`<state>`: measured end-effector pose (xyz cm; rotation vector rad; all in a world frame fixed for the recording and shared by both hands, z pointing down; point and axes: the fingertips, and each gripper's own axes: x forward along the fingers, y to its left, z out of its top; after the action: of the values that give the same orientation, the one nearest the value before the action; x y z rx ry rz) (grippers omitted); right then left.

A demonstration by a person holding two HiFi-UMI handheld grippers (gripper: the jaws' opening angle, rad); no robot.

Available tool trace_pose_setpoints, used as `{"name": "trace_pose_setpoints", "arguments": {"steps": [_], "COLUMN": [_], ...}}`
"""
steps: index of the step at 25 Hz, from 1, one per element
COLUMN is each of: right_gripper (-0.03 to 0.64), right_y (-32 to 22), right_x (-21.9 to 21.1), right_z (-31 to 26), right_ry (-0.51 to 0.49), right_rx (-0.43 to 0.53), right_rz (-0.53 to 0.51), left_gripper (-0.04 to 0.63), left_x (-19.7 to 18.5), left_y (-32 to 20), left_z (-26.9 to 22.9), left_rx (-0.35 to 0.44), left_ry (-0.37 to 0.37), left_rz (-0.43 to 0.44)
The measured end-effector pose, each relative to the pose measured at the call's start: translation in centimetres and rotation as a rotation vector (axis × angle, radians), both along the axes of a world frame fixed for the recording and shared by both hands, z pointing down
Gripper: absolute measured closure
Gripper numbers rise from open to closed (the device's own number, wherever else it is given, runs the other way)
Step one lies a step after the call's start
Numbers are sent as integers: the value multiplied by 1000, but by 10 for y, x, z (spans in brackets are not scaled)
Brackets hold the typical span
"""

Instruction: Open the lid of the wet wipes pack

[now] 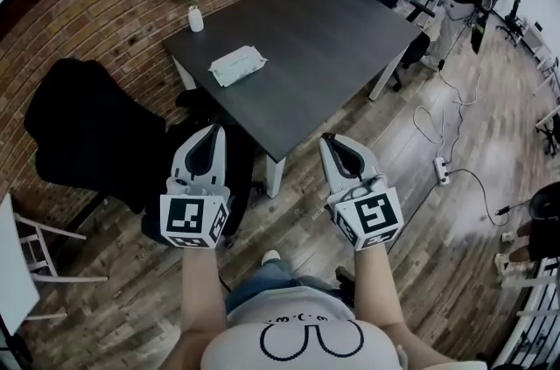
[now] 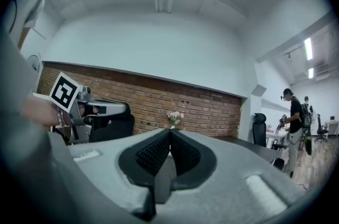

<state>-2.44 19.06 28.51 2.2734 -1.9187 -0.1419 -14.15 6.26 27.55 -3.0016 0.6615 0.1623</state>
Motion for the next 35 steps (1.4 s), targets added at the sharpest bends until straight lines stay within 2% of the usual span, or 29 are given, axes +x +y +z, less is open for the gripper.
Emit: {"name": "trace_pose_setpoints", "arguments": {"steps": [9, 14, 19, 26, 35], "right_gripper": [621, 621, 621, 621, 621], "right_y": [-60, -100, -159, -244, -351], "right_x": [39, 65, 102, 173, 236], "right_z": [14, 20, 28, 42, 70], "right_ry": [4, 6, 9, 21, 32], "right_rx": [-46, -47, -50, -91, -157], "right_rz": [-22, -72, -151, -274, -488], "left_gripper": [597, 597, 597, 597, 598], "left_x": [36, 48, 75, 136, 190], "left_y": [-59, -92, -139, -211, -279], "left_z": [17, 29, 43, 57, 94], "left_rx": [-43, -60, -77, -103, -184], "left_ry": [-9, -18, -31, -58, -118], "left_rz": [-24, -87, -165, -286, -441]}}
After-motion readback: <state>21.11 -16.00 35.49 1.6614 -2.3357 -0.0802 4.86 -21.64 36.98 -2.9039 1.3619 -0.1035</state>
